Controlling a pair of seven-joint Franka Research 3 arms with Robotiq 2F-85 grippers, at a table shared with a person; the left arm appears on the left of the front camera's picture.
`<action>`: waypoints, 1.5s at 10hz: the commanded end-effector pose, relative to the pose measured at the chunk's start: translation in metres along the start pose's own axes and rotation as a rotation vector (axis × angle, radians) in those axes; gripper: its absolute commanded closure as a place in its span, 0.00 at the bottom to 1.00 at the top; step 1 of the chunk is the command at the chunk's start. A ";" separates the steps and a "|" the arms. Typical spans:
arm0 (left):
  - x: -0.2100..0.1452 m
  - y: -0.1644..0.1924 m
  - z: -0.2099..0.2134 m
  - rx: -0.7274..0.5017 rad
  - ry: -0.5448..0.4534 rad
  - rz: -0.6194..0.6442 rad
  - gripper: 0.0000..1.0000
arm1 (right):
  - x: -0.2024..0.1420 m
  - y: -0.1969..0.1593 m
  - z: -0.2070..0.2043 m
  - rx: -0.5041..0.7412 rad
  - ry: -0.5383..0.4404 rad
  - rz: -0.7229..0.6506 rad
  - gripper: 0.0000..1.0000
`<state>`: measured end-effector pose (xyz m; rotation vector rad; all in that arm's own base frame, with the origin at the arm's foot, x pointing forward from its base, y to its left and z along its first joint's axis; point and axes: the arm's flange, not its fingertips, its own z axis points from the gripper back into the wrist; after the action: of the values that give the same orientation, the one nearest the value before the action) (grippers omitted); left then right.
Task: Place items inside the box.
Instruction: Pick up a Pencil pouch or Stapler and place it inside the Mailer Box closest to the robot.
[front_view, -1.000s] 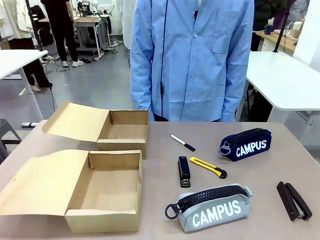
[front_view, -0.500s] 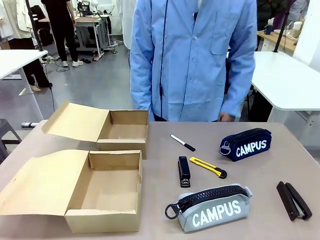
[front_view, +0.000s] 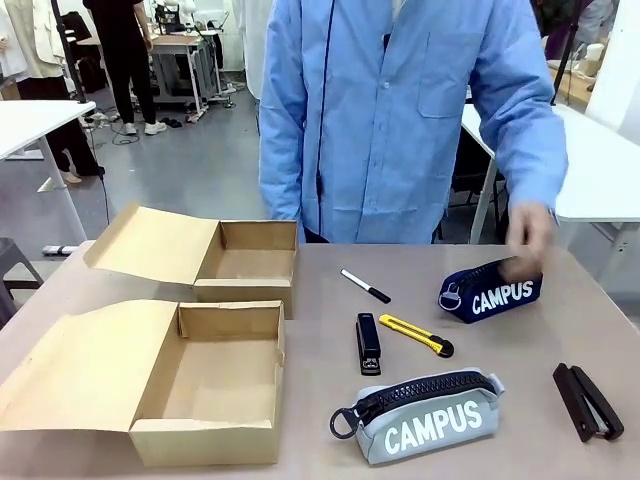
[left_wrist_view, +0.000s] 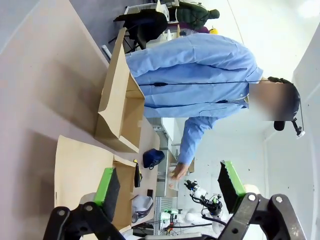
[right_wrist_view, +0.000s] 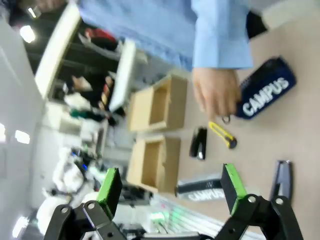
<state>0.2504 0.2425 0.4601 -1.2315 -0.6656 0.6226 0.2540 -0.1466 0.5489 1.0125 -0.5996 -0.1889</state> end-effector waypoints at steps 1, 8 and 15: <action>0.001 -0.001 0.001 -0.022 -0.006 -0.022 0.00 | 0.011 -0.021 0.017 -0.003 0.039 -0.040 0.00; 0.001 -0.001 0.001 -0.022 -0.006 -0.022 0.00 | -0.072 -0.082 0.136 0.298 -0.235 -0.110 0.00; 0.001 -0.001 0.001 -0.022 -0.006 -0.022 0.00 | -0.036 -0.047 0.060 0.245 -0.016 0.002 0.00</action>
<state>0.2498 0.2435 0.4597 -1.2293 -0.6671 0.6220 0.1734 -0.2238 0.5105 1.2717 -0.6587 -0.2200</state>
